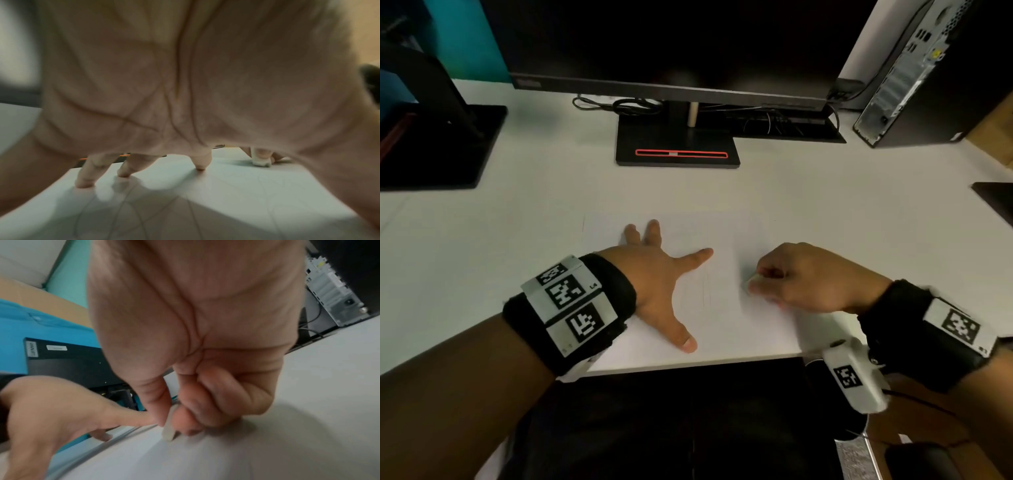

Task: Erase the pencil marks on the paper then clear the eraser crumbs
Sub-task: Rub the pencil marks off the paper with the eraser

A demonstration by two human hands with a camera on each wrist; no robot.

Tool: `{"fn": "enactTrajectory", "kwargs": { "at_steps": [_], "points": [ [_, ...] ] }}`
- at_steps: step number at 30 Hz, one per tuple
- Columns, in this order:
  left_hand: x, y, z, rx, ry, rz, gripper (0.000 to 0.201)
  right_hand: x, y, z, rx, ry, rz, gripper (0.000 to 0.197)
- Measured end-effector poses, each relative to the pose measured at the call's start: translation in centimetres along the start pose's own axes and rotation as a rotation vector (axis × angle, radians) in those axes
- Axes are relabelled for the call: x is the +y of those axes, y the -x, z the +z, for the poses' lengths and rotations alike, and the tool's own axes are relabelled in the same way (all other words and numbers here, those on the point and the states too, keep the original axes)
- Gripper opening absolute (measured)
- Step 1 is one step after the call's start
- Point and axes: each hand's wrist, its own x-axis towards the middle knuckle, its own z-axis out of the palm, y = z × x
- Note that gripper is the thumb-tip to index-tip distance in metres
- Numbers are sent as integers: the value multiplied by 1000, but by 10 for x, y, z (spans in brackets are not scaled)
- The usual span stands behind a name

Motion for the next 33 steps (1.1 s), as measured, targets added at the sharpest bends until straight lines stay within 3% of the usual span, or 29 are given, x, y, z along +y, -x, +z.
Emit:
{"fn": "enactTrajectory", "kwargs": {
  "at_steps": [5, 10, 13, 18, 22, 26, 30, 33],
  "points": [
    [0, 1, 0, -7, 5, -2, 139, -14, 13, 17, -130, 51, -94, 40],
    [1, 1, -2, -3, -9, 0, 139, -4, 14, 14, 18, -7, -41, 42],
    [1, 1, -1, -7, -16, -2, 139, -16, 23, 31, -28, -4, -107, 42],
    [2, 2, -2, -4, -18, -3, 138, -12, 22, 30, 73, -89, -4, 40],
    [2, 1, -2, -10, -16, -7, 139, -24, 29, 41, 8, -86, -33, 41],
    [2, 1, -1, -2, -15, -2, 139, -14, 23, 32, 107, -113, 32, 43],
    [3, 2, -2, -4, -24, -14, 139, -28, 28, 42, 1, -114, -19, 40],
    [3, 1, -1, 0, -22, -6, 139, -21, 22, 36, 74, -122, 23, 44]
  ]
}}
